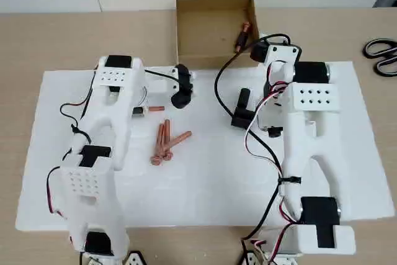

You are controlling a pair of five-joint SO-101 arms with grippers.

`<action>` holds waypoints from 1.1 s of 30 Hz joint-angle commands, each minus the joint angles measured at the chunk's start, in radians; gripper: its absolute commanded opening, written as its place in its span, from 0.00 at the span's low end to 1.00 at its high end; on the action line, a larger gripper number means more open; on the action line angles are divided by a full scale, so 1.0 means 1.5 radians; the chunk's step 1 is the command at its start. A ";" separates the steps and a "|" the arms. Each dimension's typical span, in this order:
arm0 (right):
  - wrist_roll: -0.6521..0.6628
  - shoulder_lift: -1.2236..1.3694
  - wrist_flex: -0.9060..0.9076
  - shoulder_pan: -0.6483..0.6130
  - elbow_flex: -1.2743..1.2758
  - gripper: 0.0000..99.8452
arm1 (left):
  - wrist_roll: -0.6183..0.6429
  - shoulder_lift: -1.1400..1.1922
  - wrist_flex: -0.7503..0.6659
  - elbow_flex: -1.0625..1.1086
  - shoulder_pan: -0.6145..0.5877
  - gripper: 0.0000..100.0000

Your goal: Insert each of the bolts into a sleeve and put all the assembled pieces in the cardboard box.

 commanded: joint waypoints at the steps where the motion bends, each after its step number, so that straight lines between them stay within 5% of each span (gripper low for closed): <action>1: 0.000 -0.034 -0.009 0.004 -0.002 0.00 | -0.064 -0.006 -0.026 -0.029 0.015 0.01; 16: 0.000 -0.034 -0.012 0.004 -0.002 0.00 | -0.035 -0.012 -0.009 -0.072 0.017 0.11; 28: 0.000 -0.034 -0.012 0.002 -0.002 0.00 | 0.370 -0.011 0.221 -0.431 0.017 0.11; 33: 0.000 -0.034 -0.011 0.001 -0.002 0.00 | 0.713 -0.012 0.220 -0.430 -0.010 0.11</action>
